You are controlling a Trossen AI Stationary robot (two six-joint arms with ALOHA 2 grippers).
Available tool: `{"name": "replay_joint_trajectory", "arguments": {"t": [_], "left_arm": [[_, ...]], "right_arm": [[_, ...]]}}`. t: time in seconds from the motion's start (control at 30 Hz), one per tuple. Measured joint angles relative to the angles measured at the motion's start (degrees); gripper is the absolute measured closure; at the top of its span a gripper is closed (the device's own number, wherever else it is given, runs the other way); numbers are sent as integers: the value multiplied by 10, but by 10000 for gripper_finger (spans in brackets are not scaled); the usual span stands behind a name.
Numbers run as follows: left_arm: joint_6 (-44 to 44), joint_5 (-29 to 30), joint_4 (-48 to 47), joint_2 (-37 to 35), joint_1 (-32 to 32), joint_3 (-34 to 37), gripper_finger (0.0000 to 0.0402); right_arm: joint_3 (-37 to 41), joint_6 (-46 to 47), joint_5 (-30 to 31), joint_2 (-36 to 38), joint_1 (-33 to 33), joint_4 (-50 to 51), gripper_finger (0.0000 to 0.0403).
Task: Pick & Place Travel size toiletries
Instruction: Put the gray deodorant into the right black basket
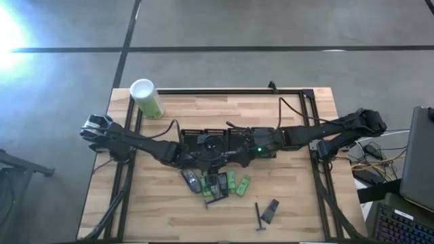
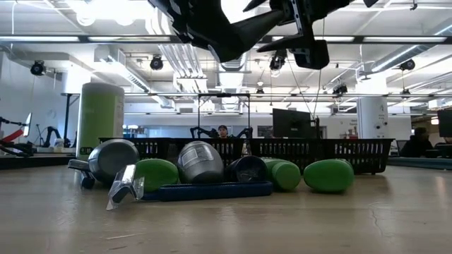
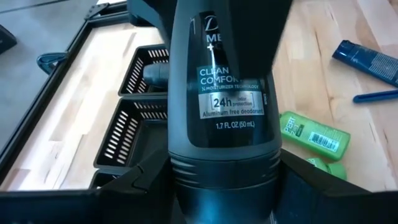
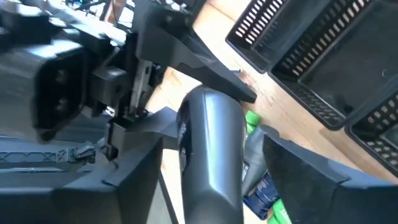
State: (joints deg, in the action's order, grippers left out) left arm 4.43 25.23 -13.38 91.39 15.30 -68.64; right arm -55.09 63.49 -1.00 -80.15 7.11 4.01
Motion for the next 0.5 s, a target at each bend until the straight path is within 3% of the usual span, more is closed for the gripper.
{"name": "replay_joint_trajectory", "arguments": {"t": [0.3, 0.5], "left_arm": [[1, 2, -2, 0, 0, 4, 199], [-9, 3, -8, 0, -1, 5, 199]], "right_arm": [[0, 15, 4, -9, 0, -2, 202], [0, 39, 10, -9, 0, -4, 224]]}}
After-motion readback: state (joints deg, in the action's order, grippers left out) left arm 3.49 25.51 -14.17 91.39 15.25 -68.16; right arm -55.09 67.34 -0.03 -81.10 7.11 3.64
